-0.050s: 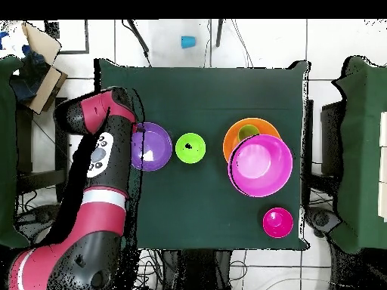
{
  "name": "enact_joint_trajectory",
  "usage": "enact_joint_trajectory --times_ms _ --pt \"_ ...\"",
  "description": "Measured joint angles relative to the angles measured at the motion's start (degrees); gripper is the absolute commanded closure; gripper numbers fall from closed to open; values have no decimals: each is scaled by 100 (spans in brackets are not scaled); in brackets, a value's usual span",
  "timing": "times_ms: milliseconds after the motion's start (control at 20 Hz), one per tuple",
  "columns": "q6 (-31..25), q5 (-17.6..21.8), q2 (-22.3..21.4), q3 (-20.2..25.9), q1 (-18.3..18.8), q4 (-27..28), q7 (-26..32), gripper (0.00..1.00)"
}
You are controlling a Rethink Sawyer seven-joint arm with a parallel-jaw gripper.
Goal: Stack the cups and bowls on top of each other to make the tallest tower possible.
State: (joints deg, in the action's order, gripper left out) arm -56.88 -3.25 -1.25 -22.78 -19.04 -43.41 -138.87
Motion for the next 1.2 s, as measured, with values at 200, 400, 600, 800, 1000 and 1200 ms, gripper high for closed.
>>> enact_joint_trajectory --times_ms 200,400,600,800,1000,1200 --pt "138 -30 2 -47 -15 -20 -93 100" --pt "135 -69 -46 -99 -14 -51 -157 100" --pt "113 -140 -209 -119 10 -72 -168 100" --pt "-66 -272 -431 -119 77 -73 -168 100" --pt "-503 -390 -739 -121 190 -71 -168 100" --pt "-788 -447 -923 -130 255 -72 -168 100"
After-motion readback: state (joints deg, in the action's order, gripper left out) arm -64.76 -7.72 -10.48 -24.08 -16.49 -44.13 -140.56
